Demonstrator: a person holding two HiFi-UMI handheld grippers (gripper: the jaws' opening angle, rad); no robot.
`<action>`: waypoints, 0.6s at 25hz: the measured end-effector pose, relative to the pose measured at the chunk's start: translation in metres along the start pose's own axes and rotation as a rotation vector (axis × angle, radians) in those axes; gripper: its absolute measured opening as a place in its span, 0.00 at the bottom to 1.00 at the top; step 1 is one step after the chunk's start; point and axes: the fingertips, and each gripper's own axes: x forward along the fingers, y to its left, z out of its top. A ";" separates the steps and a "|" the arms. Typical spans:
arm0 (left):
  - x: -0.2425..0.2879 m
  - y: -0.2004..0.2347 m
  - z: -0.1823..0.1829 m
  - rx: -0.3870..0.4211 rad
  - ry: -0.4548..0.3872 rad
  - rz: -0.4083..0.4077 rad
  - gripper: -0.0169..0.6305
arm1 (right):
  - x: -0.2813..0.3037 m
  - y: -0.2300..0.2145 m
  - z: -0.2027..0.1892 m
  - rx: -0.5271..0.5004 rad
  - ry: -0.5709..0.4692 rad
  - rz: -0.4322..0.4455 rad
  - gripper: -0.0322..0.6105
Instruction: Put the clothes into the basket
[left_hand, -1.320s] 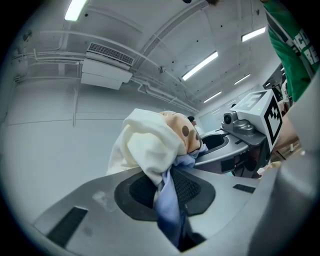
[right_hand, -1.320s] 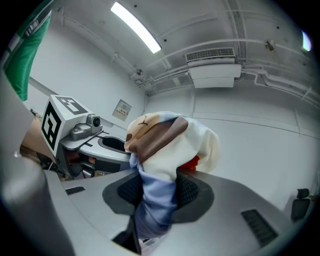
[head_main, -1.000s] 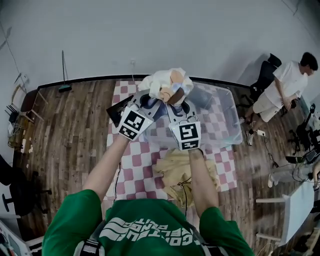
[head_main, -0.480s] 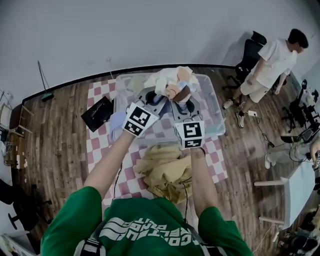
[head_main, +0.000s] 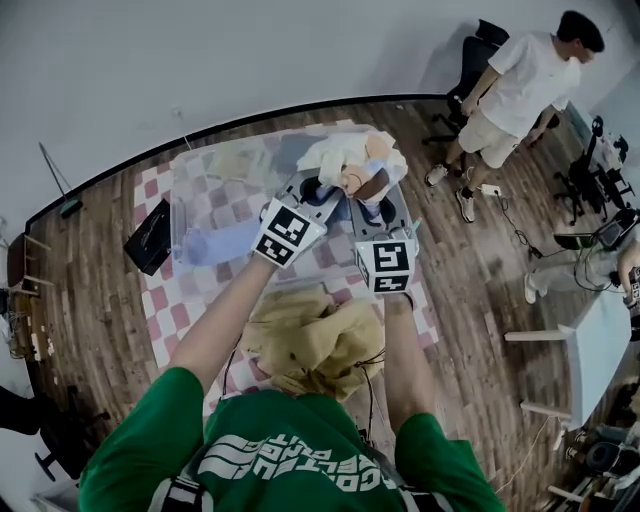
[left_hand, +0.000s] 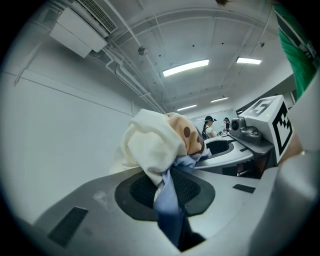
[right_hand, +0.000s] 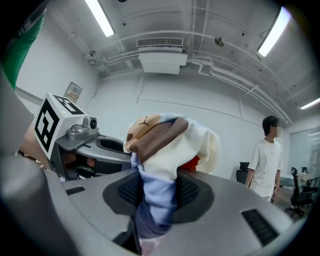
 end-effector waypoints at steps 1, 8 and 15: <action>0.011 -0.003 -0.003 -0.003 0.005 -0.011 0.11 | 0.000 -0.009 -0.007 0.007 0.008 -0.008 0.26; 0.059 -0.017 -0.030 -0.032 0.044 -0.055 0.11 | 0.006 -0.047 -0.049 0.041 0.062 -0.022 0.26; 0.078 0.001 -0.066 -0.058 0.110 -0.053 0.11 | 0.039 -0.049 -0.080 0.074 0.125 0.027 0.26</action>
